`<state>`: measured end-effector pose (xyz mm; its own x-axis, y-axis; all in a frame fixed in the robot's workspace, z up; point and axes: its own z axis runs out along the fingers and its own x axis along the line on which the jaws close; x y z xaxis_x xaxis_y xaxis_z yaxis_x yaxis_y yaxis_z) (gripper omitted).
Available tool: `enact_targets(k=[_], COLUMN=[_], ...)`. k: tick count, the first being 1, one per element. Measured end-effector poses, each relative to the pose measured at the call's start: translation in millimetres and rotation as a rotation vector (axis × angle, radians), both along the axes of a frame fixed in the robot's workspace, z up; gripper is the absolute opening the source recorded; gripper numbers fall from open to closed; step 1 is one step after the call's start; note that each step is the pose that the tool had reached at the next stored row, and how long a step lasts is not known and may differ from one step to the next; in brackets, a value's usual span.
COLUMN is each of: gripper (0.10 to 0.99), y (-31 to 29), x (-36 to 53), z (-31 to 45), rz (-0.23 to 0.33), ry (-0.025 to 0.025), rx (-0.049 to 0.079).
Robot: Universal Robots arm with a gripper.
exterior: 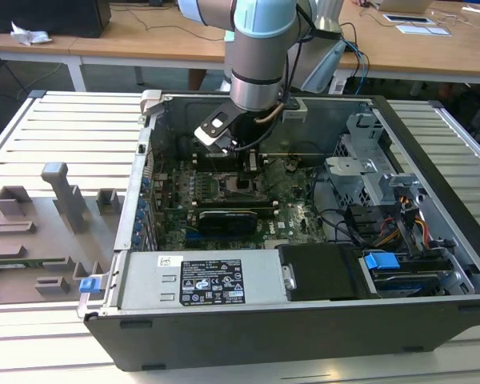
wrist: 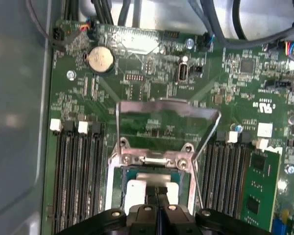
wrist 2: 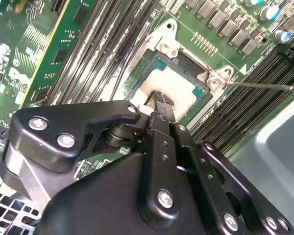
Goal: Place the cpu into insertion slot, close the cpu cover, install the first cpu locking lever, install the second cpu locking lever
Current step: 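Place the cpu into insertion slot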
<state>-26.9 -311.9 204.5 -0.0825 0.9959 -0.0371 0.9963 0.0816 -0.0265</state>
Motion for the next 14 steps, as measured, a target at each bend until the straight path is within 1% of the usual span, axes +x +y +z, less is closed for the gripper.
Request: enact_targets(k=[1, 2, 3, 4, 10, 12, 14], gripper=[0.106, 0.106, 0.106, 0.106, 0.106, 0.106, 0.106], y=[0.2, -0.2, -0.2, -0.2, -0.2, -0.2, -0.2], x=[0.0, -0.2, -0.2, -0.2, -0.2, -0.2, -0.2], z=[3.8, 7.9, 10.6, 16.2, 36.2, 40.9, 43.3], rz=[0.000, 0.000, 0.000, 0.000, 0.000, 0.000, 0.000], ry=[0.0000, 0.0012, 0.0011, 0.0012, 0.0012, 0.0012, 0.0012], rx=[0.001, -0.001, -0.001, -0.002, -0.002, -0.002, -0.002])
